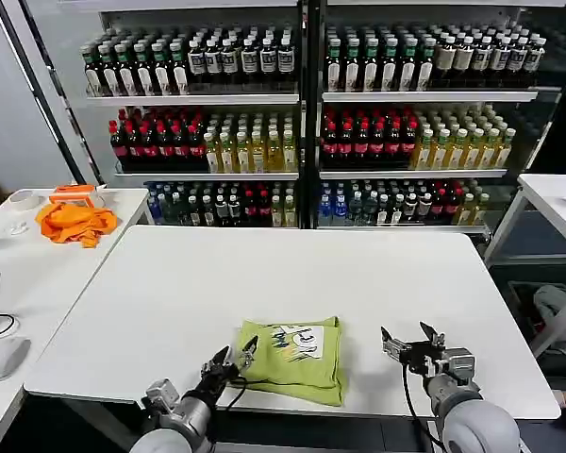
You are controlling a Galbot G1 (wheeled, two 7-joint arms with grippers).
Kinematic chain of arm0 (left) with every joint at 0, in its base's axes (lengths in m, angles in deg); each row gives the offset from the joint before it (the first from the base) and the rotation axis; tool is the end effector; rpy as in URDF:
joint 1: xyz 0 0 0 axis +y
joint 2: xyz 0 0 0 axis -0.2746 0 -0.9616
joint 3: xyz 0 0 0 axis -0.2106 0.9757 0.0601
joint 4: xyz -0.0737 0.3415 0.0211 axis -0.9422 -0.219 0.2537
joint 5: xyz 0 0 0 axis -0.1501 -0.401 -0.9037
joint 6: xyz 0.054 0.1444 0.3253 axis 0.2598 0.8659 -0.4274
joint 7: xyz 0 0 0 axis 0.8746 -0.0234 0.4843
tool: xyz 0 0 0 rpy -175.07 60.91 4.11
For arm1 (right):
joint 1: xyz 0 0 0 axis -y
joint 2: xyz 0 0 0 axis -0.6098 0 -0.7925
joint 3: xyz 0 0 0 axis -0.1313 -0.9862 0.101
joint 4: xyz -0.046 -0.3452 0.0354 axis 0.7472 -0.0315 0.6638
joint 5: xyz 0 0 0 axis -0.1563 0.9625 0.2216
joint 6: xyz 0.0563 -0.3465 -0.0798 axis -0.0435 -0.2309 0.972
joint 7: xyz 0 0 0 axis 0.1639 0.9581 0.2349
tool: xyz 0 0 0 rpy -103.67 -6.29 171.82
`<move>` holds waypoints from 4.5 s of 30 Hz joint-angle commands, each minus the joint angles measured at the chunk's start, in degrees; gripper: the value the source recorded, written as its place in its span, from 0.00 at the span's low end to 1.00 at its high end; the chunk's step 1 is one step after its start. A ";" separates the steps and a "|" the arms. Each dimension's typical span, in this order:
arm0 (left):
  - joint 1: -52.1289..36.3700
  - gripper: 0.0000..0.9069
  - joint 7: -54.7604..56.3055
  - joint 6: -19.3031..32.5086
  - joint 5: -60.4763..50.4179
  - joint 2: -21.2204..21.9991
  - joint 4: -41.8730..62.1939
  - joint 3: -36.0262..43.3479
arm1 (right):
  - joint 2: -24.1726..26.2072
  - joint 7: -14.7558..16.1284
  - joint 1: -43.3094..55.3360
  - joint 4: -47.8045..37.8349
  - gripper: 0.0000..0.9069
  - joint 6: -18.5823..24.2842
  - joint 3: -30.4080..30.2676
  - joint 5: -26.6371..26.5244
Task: Fold and organize the clothes.
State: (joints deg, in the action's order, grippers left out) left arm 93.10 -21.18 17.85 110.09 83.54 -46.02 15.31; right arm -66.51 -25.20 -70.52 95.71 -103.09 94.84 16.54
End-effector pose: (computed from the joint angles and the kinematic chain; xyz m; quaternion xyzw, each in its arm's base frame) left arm 0.2305 -0.0078 -0.3261 -0.1154 -0.9204 0.2906 0.2347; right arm 0.2436 -0.0629 -0.2451 0.0374 -0.9721 0.0279 0.2298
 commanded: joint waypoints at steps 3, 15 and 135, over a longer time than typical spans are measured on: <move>-4.74 1.00 -2.87 -2.57 -0.77 -0.14 4.05 4.55 | -0.74 -0.07 -1.22 0.90 1.00 -0.06 0.44 0.37; -6.58 0.01 -6.46 -3.64 8.43 -1.99 5.42 3.45 | -0.93 -0.07 -2.33 1.43 1.00 -0.04 1.29 0.50; -4.83 1.00 -8.03 8.02 -14.36 -8.26 1.29 -5.57 | -16.29 5.29 35.23 -29.56 1.00 2.69 -21.06 -20.72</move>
State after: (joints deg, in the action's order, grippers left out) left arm 77.04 -29.02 24.23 95.08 76.33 -39.63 19.05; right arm -77.01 -20.40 -46.72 80.21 -101.02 80.92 1.66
